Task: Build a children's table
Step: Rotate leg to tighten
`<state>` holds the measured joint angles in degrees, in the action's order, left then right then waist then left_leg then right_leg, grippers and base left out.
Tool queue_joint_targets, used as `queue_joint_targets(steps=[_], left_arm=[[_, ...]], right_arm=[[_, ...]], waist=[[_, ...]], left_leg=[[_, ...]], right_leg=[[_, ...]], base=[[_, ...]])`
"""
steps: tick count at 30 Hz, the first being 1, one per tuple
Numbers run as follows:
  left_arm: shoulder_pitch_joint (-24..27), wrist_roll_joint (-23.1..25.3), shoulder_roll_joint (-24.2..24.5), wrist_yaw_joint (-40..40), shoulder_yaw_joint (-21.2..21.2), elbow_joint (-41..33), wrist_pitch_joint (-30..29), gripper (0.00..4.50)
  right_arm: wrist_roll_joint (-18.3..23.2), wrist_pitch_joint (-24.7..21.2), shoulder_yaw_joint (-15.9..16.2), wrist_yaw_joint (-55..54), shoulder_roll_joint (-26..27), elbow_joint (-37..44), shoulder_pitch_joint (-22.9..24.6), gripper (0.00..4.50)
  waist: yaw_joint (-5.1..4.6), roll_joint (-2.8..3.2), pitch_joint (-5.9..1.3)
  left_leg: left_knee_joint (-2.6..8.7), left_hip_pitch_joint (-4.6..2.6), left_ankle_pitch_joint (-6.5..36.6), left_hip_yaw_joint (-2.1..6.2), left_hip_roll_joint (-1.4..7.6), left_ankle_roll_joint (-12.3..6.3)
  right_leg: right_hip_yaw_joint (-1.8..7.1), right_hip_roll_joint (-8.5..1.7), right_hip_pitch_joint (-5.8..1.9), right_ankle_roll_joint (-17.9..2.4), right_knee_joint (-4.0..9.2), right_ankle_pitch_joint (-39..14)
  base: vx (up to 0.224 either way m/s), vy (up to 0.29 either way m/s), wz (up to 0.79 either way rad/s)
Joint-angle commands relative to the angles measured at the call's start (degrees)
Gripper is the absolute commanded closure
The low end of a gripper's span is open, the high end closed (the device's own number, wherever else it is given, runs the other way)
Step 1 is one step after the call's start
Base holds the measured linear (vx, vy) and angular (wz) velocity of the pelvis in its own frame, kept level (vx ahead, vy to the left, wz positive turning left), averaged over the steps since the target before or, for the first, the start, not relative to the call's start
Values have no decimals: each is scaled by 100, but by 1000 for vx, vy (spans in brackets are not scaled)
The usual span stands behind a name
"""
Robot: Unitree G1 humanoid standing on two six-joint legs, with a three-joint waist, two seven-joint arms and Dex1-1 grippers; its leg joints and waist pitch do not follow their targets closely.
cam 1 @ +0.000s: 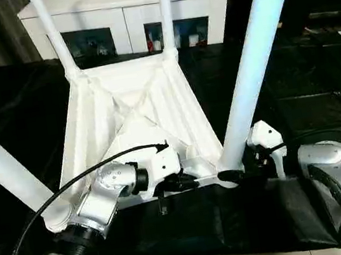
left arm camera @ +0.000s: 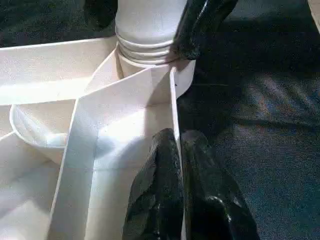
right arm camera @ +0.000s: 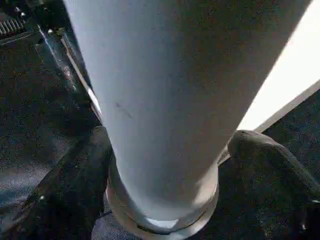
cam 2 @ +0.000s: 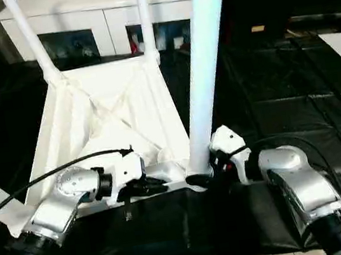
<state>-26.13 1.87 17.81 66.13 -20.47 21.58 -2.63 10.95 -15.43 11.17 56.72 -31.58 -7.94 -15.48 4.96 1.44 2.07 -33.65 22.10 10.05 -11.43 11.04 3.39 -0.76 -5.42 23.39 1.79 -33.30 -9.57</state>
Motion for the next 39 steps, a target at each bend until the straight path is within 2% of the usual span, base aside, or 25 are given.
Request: queue_joint_targets(steps=[1,3,5,7,9,10,12,13,14,18,20,21,23,25,26,27,28,29,31,32,34,37,38,39], left_arm=[[17,-218,-44,147,-93,-156,65,450],[25,-209,-31,157,-96,-145,67,450],[24,-183,-9,183,-100,-119,78,450],[25,-159,1,201,-112,-107,68,450],[-3,-100,-3,156,-129,-32,54,450],[-7,-87,-6,139,-129,-18,42,450],[-59,-35,-65,48,-135,111,49,450],[-78,-15,-101,1,-138,163,22,450],[-146,57,-217,-193,-135,316,-48,450],[-349,202,-528,-764,-71,670,-366,450],[-539,298,-809,-1333,32,965,-647,450],[-660,355,-991,-1735,109,1162,-784,450],[-845,410,-1273,-2351,245,1470,-982,450],[-1083,467,-1759,-3060,337,1914,-1031,450],[-1088,476,-1817,-3044,303,1929,-1024,450],[-1088,495,-1892,-3002,255,1939,-1022,450],[-1081,499,-1906,-2976,240,1930,-1034,450],[-1057,522,-1939,-2929,200,1902,-1013,450],[-1047,570,-1898,-2896,172,1893,-866,450],[-1050,631,-1800,-2874,151,1900,-587,450],[-1047,661,-1709,-2805,126,1891,-445,450],[-1061,720,-1553,-2723,91,1893,-313,450],[-1042,733,-1494,-2677,76,1851,-310,450],[-985,753,-1363,-2516,17,1744,-235,450]], right_arm=[[-92,54,65,60,-94,-28,-47,97],[-71,50,71,95,-120,-26,-33,103],[-92,74,77,150,-121,-63,-40,136],[-112,104,65,143,-74,-120,-57,140],[-64,100,-48,-153,173,-247,-102,164],[-50,92,-81,-231,232,-269,-110,171],[211,-107,-342,-602,598,-358,-164,175],[336,-211,-440,-748,756,-375,-174,177],[473,-368,-567,-1065,1043,-409,-173,179],[570,-621,-697,-1656,1544,-448,-187,181],[413,-706,-761,-2239,1872,-617,-262,181],[200,-675,-821,-2771,2064,-826,-352,181],[-172,-620,-936,-3697,2371,-1195,-515,181],[-567,-340,-995,-4846,2913,-1733,-805,182],[-658,-254,-876,-4838,2956,-1798,-862,182],[-793,-151,-686,-4810,3009,-1873,-940,182],[-841,-92,-622,-4793,3016,-1885,-962,182],[-855,40,-539,-4746,3102,-1891,-1025,182],[-704,150,-546,-4499,3195,-1725,-1008,182],[-564,245,-554,-4215,3227,-1473,-934,182],[-506,307,-531,-4021,3195,-1268,-853,113],[-534,355,-434,-3791,3045,-946,-721,92],[-512,311,-422,-3722,2970,-823,-669,77],[-434,167,-378,-3496,2772,-537,-548,69]], waist=[[-36,-138,-328],[-38,-141,-328],[-34,-144,-330],[-38,-144,-328],[-43,-148,-327],[-52,-126,-328],[-82,-142,-311],[-141,-147,-298],[-166,-141,-298],[-243,-144,-283],[-274,-136,-273],[-309,-139,-260],[-340,-136,-267],[-377,-124,-266],[-401,-140,-281],[-395,-127,-285],[-394,-129,-279],[-384,-126,-284],[-392,-123,-286],[-388,-126,-285],[-387,-141,-296],[-348,-136,-297],[-352,-166,-297],[-288,-157,-306]], left_leg=[[393,-115,1223,56,182,-400],[386,-115,1225,53,180,-426],[382,-114,1228,54,179,-433],[382,-111,1241,53,179,-428],[381,-110,1219,53,177,-428],[381,-108,1251,54,169,-414],[403,-107,1418,59,164,-319],[432,-113,1656,75,152,-186],[438,-111,1709,82,151,-146],[457,-129,1978,100,145,-13],[449,-149,2107,103,128,48],[454,-138,2155,107,116,101],[459,-131,2172,132,108,153],[460,-127,2198,143,79,203],[462,-128,2217,162,73,206],[475,-110,2195,168,80,150],[477,-109,2223,162,79,106],[460,-137,2280,146,81,41],[466,-116,2259,143,77,-35],[466,-112,2246,138,80,-73],[466,-96,2178,132,84,-120],[458,-110,2087,109,95,-175],[460,-100,2053,108,96,-181],[465,-92,1887,115,110,-215]], right_leg=[[82,-175,-209,-1201,310,-1179],[81,-175,-209,-1217,309,-1175],[82,-177,-212,-1220,309,-1213],[80,-178,-207,-1214,313,-1259],[81,-176,-207,-1218,312,-1252],[79,-176,-197,-1221,314,-1310],[74,-167,-192,-1168,340,-1550],[65,-162,-178,-1096,371,-1884],[64,-165,-177,-1072,372,-1949],[65,-167,-152,-949,419,-2317],[60,-168,-109,-907,455,-2536],[54,-167,-99,-853,472,-2710],[37,-179,-110,-753,498,-2893],[21,-175,-90,-690,521,-3033],[3,-185,-114,-646,545,-3077],[-2,-181,-137,-627,552,-2956],[3,-176,-132,-623,558,-2908],[14,-161,-99,-636,564,-2827],[17,-161,-120,-674,558,-2733],[19,-156,-116,-685,559,-2683],[25,-160,-134,-696,551,-2578],[47,-160,-120,-729,540,-2489],[46,-161,-126,-743,532,-2486],[50,-165,-160,-721,513,-2378]], base=[[0,0,0],[0,0,0],[0,0,0],[0,0,0],[0,0,0],[0,0,0],[0,0,0],[0,0,0],[0,0,0],[0,0,0],[0,0,0],[0,0,0],[0,0,0],[0,0,0],[0,0,0],[0,0,0],[0,0,0],[0,0,0],[0,0,0],[0,0,0],[0,0,0],[0,0,0],[0,0,0],[0,0,0]])
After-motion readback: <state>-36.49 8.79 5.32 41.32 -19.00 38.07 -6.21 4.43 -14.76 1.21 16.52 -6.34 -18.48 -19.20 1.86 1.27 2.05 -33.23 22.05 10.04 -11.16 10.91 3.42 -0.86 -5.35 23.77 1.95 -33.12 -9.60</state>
